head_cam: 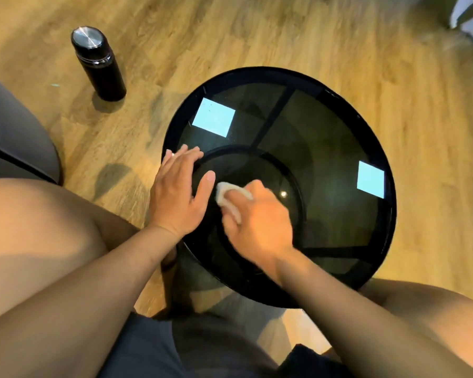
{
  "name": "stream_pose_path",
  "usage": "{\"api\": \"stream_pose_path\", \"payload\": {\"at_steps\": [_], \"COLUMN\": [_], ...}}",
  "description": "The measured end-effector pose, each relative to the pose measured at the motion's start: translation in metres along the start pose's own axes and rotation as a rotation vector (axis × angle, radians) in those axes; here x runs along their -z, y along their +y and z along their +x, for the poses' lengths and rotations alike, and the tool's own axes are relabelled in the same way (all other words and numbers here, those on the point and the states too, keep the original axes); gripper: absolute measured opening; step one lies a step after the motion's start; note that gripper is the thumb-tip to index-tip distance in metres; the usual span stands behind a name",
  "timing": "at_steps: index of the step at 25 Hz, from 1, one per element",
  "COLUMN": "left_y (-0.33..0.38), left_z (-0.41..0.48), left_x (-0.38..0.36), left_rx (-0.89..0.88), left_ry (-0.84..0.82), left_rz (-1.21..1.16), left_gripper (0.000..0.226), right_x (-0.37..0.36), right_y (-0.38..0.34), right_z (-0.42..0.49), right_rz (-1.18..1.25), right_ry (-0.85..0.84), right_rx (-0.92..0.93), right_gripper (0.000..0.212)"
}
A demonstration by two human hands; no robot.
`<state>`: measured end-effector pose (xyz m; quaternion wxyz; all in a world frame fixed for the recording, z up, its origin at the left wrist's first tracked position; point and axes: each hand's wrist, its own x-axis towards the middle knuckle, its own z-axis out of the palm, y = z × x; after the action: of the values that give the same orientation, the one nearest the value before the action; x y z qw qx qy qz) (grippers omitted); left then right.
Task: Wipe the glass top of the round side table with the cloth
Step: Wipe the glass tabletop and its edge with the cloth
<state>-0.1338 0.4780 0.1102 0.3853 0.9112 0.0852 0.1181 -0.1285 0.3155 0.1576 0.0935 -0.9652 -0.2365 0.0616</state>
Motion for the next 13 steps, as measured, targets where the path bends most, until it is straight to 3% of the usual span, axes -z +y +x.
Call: {"api": "stream_pose_path", "payload": {"at_steps": [2, 4, 6, 9, 13], "left_y": [0.000, 0.002, 0.004, 0.007, 0.002], "left_z": [-0.002, -0.004, -0.004, -0.004, -0.002], "left_x": [0.001, 0.000, 0.000, 0.000, -0.002], "left_rx": [-0.010, -0.001, 0.017, 0.052, 0.051], "left_ry": [0.003, -0.004, -0.003, 0.011, 0.014], "left_rz": [-0.014, 0.000, 0.013, -0.008, -0.021], "left_gripper": [0.053, 0.053, 0.053, 0.050, 0.048], "right_x": [-0.006, 0.001, 0.014, 0.037, 0.052], "right_y": [-0.032, -0.014, 0.038, 0.139, 0.253], "right_z": [-0.023, -0.027, -0.020, 0.000, 0.060], "right_rz": [0.076, 0.099, 0.072, -0.115, -0.266], "right_ry": [-0.094, -0.156, -0.172, 0.102, 0.045], "right_rx": [0.128, 0.142, -0.002, -0.284, -0.603], "right_gripper": [0.030, 0.031, 0.034, 0.026, 0.037]}}
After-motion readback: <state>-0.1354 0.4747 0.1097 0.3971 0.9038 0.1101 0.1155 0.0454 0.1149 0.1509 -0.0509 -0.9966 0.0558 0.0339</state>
